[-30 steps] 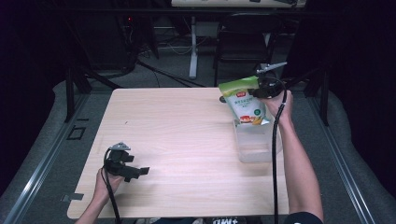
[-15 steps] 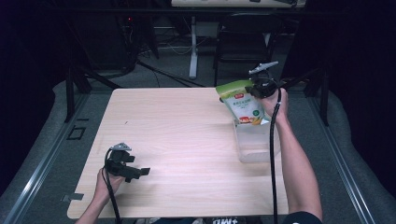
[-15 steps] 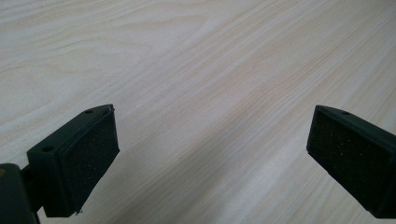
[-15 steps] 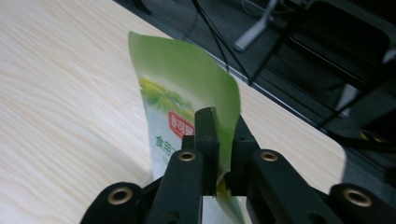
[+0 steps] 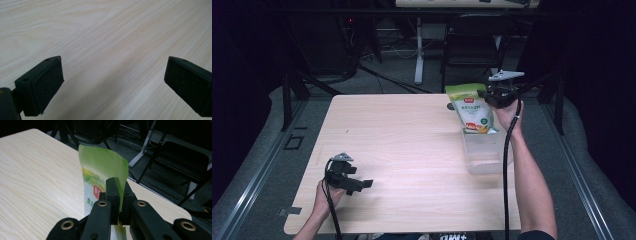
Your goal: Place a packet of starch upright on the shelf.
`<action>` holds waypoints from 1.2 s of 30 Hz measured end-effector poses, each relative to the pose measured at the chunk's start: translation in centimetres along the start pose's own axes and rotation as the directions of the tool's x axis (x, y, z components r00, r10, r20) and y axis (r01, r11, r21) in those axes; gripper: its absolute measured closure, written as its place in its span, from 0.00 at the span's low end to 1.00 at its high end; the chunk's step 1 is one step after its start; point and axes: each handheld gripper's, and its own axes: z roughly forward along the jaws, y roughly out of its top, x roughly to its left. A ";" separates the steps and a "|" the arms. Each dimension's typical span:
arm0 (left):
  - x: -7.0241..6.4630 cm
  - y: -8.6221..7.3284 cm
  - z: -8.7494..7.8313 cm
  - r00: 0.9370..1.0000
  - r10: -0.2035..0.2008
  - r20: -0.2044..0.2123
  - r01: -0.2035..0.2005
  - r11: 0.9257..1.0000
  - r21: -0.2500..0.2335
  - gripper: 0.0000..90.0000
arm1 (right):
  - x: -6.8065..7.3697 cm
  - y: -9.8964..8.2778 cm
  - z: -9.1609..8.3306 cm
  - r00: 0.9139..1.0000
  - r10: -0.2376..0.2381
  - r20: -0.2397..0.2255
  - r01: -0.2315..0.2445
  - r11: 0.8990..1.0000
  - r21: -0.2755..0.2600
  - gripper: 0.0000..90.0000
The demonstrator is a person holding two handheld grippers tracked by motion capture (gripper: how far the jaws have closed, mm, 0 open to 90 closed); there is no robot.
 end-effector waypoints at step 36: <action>-0.3 0.1 0.1 1.000 0.013 0.001 -0.013 1.000 0.012 0.03 | -3.2 -4.6 -2.5 0.953 0.262 0.150 -0.283 0.949 0.140 0.25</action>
